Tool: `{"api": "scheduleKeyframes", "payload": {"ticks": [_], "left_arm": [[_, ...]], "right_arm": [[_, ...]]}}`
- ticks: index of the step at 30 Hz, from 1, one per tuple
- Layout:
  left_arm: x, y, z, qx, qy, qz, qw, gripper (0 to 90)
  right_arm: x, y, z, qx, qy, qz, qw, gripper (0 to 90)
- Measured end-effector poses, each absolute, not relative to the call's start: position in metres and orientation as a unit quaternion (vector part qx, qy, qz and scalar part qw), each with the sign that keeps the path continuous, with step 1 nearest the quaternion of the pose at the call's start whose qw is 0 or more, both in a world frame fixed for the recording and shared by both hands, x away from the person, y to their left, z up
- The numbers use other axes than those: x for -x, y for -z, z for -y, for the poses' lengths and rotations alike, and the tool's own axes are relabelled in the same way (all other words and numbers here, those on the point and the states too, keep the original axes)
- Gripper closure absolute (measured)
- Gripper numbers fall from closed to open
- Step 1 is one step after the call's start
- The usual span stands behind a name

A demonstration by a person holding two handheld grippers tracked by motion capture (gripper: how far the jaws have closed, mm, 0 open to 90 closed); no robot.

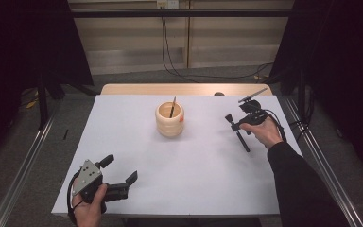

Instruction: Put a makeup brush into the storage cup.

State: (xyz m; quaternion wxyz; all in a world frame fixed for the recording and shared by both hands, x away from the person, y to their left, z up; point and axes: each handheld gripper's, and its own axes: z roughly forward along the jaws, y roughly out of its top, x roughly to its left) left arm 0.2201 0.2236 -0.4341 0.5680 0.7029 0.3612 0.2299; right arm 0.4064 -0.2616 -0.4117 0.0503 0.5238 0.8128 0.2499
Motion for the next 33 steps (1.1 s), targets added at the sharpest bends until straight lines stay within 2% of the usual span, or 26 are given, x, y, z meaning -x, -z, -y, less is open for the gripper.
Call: {"api": "scheduleKeyframes", "payload": {"ticks": [3, 7, 11, 28, 33], "left_arm": [[-0.22, 0.434, -0.223, -0.703, -0.231, -0.361, 0.568, 1.0], [-0.22, 0.434, -0.223, -0.703, -0.23, -0.359, 0.569, 1.0], [-0.22, 0.434, -0.223, -0.707, -0.228, -0.358, 0.566, 1.1], [-0.22, 0.434, -0.221, -0.706, -0.23, -0.357, 0.567, 1.2], [-0.219, 0.434, -0.221, -0.704, -0.229, -0.359, 0.569, 1.2]], "right_arm": [[-0.402, 0.408, 0.259, -0.509, -0.275, -0.813, 0.062, 78.6], [-0.397, 0.406, 0.26, -0.509, -0.304, -0.804, 0.055, 78.6], [-0.391, 0.404, 0.263, -0.504, -0.336, -0.792, 0.08, 78.6], [-0.364, 0.399, 0.283, -0.473, -0.471, -0.736, 0.115, 78.6], [-0.356, 0.397, 0.287, -0.461, -0.502, -0.718, 0.139, 78.6]]}}
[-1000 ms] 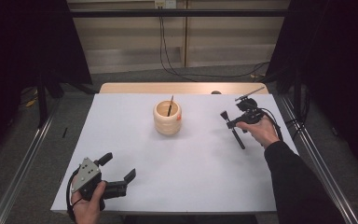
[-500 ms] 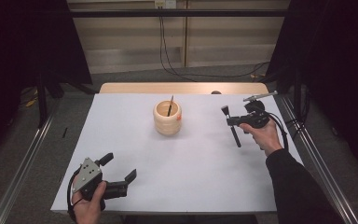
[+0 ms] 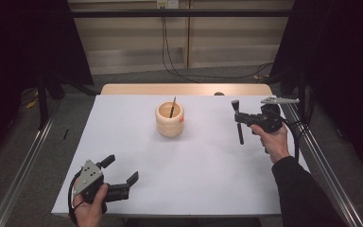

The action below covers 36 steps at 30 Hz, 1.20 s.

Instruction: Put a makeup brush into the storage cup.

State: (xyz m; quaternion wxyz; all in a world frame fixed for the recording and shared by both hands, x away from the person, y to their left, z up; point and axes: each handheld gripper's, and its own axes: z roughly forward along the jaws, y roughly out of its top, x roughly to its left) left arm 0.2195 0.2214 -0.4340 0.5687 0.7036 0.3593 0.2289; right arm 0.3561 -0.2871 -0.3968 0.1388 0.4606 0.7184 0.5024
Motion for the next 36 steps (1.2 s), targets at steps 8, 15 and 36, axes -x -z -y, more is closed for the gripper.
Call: {"api": "scheduleKeyframes", "payload": {"ticks": [8, 15, 36], "left_arm": [[-0.22, 0.434, -0.22, -0.707, -0.229, -0.357, 0.567, 1.0], [-0.22, 0.434, -0.221, -0.702, -0.231, -0.36, 0.569, 1.0], [-0.224, 0.425, -0.214, -0.69, -0.226, -0.356, 0.588, 1.8]], "right_arm": [[-0.351, 0.394, 0.291, -0.452, -0.541, -0.696, 0.137, 78.5], [-0.344, 0.39, 0.293, -0.432, -0.582, -0.674, 0.141, 78.5], [-0.329, 0.379, 0.292, -0.385, -0.623, -0.669, 0.126, 78.5]]}}
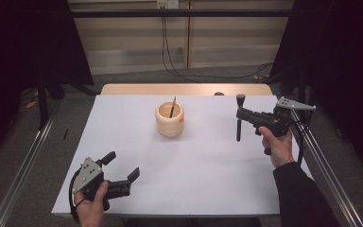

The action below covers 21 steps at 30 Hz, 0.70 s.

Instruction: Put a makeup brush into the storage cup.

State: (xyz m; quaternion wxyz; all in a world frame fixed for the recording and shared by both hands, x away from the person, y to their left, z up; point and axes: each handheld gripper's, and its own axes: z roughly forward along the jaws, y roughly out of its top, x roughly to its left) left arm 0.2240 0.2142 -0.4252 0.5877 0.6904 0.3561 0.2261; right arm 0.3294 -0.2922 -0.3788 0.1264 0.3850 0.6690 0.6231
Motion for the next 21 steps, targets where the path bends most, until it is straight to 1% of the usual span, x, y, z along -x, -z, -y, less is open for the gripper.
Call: {"api": "scheduleKeyframes", "payload": {"ticks": [6, 12, 15, 17, 21], "left_arm": [[-0.229, 0.421, -0.205, -0.703, -0.221, -0.338, 0.586, 1.9], [-0.235, 0.412, -0.195, -0.693, -0.21, -0.334, 0.603, 2.4], [-0.24, 0.405, -0.188, -0.697, -0.206, -0.316, 0.61, 2.7], [-0.242, 0.401, -0.183, -0.692, -0.199, -0.31, 0.621, 3.6], [-0.248, 0.399, -0.173, -0.693, -0.199, -0.303, 0.624, 3.6]], "right_arm": [[-0.325, 0.375, 0.289, -0.362, -0.625, -0.681, 0.121, 78.5], [-0.323, 0.374, 0.283, -0.352, -0.628, -0.685, 0.111, 78.5], [-0.319, 0.371, 0.28, -0.341, -0.632, -0.688, 0.11, 78.5], [-0.318, 0.37, 0.278, -0.335, -0.634, -0.689, 0.106, 78.5], [-0.317, 0.369, 0.272, -0.323, -0.628, -0.7, 0.107, 78.5]]}}
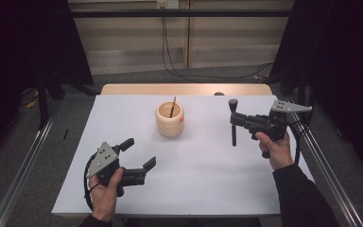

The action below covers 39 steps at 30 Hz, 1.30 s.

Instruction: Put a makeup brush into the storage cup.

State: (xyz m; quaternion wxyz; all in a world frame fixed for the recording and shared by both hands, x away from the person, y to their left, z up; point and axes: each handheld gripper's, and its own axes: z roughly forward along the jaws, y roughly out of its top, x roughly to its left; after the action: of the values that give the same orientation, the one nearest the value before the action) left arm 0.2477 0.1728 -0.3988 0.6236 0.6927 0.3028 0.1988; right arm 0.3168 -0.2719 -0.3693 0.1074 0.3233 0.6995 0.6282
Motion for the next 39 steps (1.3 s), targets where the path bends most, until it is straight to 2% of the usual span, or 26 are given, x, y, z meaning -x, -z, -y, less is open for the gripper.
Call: {"api": "scheduleKeyframes", "payload": {"ticks": [6, 15, 19, 27, 35, 39], "left_arm": [[-0.258, 0.4, -0.156, -0.709, -0.184, -0.288, 0.617, 3.6], [-0.272, 0.393, -0.13, -0.708, -0.165, -0.276, 0.628, 3.9], [-0.276, 0.39, -0.119, -0.714, -0.18, -0.274, 0.619, 5.0], [-0.282, 0.386, -0.098, -0.716, -0.168, -0.263, 0.624, 11.2], [-0.28, 0.387, -0.074, -0.732, -0.151, -0.24, 0.62, 12.9], [-0.281, 0.386, -0.067, -0.73, -0.152, -0.24, 0.621, 18.6]], "right_arm": [[-0.317, 0.369, 0.266, -0.316, -0.629, -0.703, 0.102, 78.5], [-0.315, 0.366, 0.256, -0.305, -0.636, -0.702, 0.093, 78.5], [-0.314, 0.366, 0.252, -0.303, -0.637, -0.704, 0.089, 78.5], [-0.314, 0.363, 0.248, -0.296, -0.642, -0.702, 0.087, 78.5], [-0.313, 0.364, 0.241, -0.291, -0.641, -0.705, 0.081, 78.5], [-0.312, 0.363, 0.236, -0.285, -0.642, -0.707, 0.08, 78.5]]}}
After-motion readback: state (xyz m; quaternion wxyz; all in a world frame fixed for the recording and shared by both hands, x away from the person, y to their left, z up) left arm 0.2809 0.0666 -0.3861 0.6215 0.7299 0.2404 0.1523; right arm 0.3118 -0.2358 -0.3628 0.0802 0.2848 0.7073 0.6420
